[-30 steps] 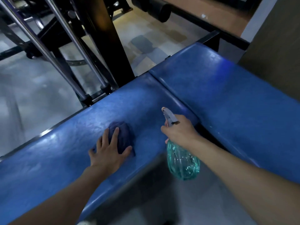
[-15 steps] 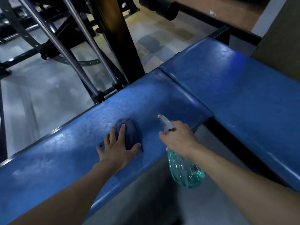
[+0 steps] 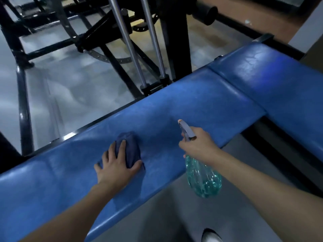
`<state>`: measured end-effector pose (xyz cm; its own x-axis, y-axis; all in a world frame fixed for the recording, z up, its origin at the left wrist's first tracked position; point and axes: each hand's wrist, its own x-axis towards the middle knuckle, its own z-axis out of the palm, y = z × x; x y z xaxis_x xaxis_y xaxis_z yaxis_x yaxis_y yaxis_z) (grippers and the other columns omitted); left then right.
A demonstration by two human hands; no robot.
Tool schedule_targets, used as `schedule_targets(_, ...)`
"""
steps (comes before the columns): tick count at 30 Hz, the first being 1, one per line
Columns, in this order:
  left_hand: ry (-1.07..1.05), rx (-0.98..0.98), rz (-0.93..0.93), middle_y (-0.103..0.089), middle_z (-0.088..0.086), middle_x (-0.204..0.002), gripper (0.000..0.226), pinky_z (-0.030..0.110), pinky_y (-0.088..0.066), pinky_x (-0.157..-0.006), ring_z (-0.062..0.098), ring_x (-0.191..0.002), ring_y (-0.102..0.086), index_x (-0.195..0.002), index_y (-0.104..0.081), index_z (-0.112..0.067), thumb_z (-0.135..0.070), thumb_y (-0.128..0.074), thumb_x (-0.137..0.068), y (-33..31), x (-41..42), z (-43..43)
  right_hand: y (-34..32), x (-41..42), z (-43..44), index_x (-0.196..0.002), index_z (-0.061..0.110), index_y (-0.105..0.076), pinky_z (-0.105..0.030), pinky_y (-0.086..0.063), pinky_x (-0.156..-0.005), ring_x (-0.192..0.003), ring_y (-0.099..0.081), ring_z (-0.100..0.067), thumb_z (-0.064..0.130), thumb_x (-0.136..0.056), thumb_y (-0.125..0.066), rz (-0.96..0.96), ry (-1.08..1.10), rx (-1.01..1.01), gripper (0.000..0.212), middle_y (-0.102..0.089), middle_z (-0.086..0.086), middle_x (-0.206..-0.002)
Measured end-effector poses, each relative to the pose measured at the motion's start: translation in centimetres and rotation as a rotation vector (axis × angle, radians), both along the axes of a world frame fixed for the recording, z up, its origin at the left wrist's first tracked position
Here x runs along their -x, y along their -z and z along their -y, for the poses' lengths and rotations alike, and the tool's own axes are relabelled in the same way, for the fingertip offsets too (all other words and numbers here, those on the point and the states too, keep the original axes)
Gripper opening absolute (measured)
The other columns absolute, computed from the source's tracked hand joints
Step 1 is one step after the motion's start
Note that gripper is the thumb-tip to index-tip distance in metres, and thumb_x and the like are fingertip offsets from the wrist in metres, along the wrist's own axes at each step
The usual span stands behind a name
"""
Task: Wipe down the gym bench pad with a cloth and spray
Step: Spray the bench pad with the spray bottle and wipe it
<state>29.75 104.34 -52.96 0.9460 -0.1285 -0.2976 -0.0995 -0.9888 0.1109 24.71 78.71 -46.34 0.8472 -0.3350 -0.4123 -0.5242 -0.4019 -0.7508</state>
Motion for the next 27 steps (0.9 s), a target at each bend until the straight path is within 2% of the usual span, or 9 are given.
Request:
schedule_targets(3, -0.028, 0.005, 0.009, -0.002, -0.006, -0.162, 0.090, 0.054, -0.019, -0.113, 0.022, -0.145, -0.011, -0.153, -0.003, -0.041, -0.081, -0.037, -0.080, 0.1, 0.7, -4.2, -0.4, 0.3, -3.9, -0.080, 0.013, -0.055, -0.048, -0.056, -0.077, -0.078, -0.069, -0.039, 0.028, -0.065, -0.055, -0.023, -0.017, -0.010, 0.021, -0.056, -0.002, -0.074)
schedule_targets(5, -0.041, 0.000, 0.012, -0.001, -0.007, -0.163, 0.089, 0.054, -0.019, -0.113, 0.023, -0.146, -0.010, -0.153, -0.003, -0.042, -0.081, -0.037, -0.081, 0.2, 1.3, -6.9, -0.7, 0.5, -6.5, -0.068, 0.021, -0.051, -0.043, -0.055, -0.071, -0.073, -0.070, -0.036, 0.028, -0.069, -0.054, -0.047, -0.030, 0.045, 0.008, -0.053, 0.002, -0.067)
schedule_targets(8, -0.072, -0.001, 0.016, 0.001, -0.007, -0.162, 0.088, 0.055, -0.019, -0.113, 0.023, -0.145, -0.010, -0.153, -0.004, -0.042, -0.080, -0.039, -0.081, 0.4, 2.3, -10.7, -0.8, 0.6, -10.0, -0.059, 0.023, -0.042, -0.038, -0.051, -0.062, -0.062, -0.060, -0.029, 0.031, -0.069, -0.051, -0.049, -0.045, 0.138, 0.015, -0.049, 0.003, -0.062)
schedule_targets(13, -0.135, -0.015, 0.056, -0.004, -0.006, -0.162, 0.089, 0.052, -0.023, -0.110, 0.024, -0.143, -0.017, -0.153, -0.008, -0.043, -0.081, -0.039, -0.079, 0.8, 3.9, -16.9, -0.8, 1.0, -15.2, -0.076, 0.020, -0.054, -0.051, -0.059, -0.075, -0.075, -0.066, -0.032, 0.034, -0.060, -0.051, -0.055, -0.123, 0.081, 0.021, -0.058, 0.001, -0.073)
schedule_targets(16, -0.169, -0.013, 0.065, -0.007, -0.005, -0.163, 0.092, 0.053, -0.025, -0.110, 0.024, -0.144, -0.018, -0.154, -0.010, -0.041, -0.081, -0.042, -0.078, 0.9, 4.9, -20.3, -0.6, 1.2, -18.4, -0.080, 0.017, -0.055, -0.054, -0.059, -0.075, -0.068, -0.055, -0.026, 0.031, -0.062, -0.050, -0.038, -0.135, 0.043, 0.024, -0.053, 0.000, -0.074)
schedule_targets(19, -0.194, -0.020, 0.037, -0.004, -0.004, -0.163, 0.092, 0.054, -0.022, -0.112, 0.025, -0.145, -0.014, -0.154, -0.006, -0.041, -0.081, -0.042, -0.079, 0.7, 5.7, -23.4, -0.4, 1.4, -21.5, -0.083, 0.013, -0.056, -0.055, -0.059, -0.073, -0.067, -0.056, -0.027, 0.030, -0.065, -0.050, -0.023, -0.157, 0.031, 0.025, -0.055, -0.002, -0.075)
schedule_targets(22, -0.217, -0.010, 0.017, 0.000, -0.004, -0.163, 0.090, 0.056, -0.021, -0.112, 0.026, -0.145, -0.012, -0.154, -0.004, -0.040, -0.078, -0.042, -0.082, 0.4, 6.7, -25.9, 0.1, 1.9, -24.1, -0.070, 0.015, -0.048, -0.053, -0.058, -0.071, -0.062, -0.058, -0.028, 0.028, -0.070, -0.056, -0.022, -0.184, 0.059, 0.015, -0.050, 0.000, -0.065)
schedule_targets(24, -0.240, -0.011, 0.003, 0.001, -0.003, -0.163, 0.090, 0.056, -0.020, -0.113, 0.026, -0.145, -0.010, -0.154, -0.003, -0.040, -0.078, -0.041, -0.083, 0.3, 7.3, -27.5, 0.5, 2.5, -25.6, -0.063, 0.020, -0.044, -0.049, -0.057, -0.070, -0.065, -0.067, -0.031, 0.035, -0.071, -0.056, -0.038, -0.188, 0.121, 0.021, -0.054, 0.000, -0.062)
schedule_targets(27, -0.290, -0.014, -0.007, 0.002, -0.004, -0.163, 0.091, 0.053, -0.020, -0.113, 0.026, -0.145, -0.011, -0.154, -0.001, -0.040, -0.079, -0.041, -0.082, 0.2, 7.9, -29.7, 1.3, 3.4, -27.5, -0.059, 0.029, -0.047, -0.050, -0.058, -0.072, -0.067, -0.069, -0.034, 0.041, -0.066, -0.051, -0.041, -0.111, 0.119, 0.014, -0.055, 0.000, -0.062)
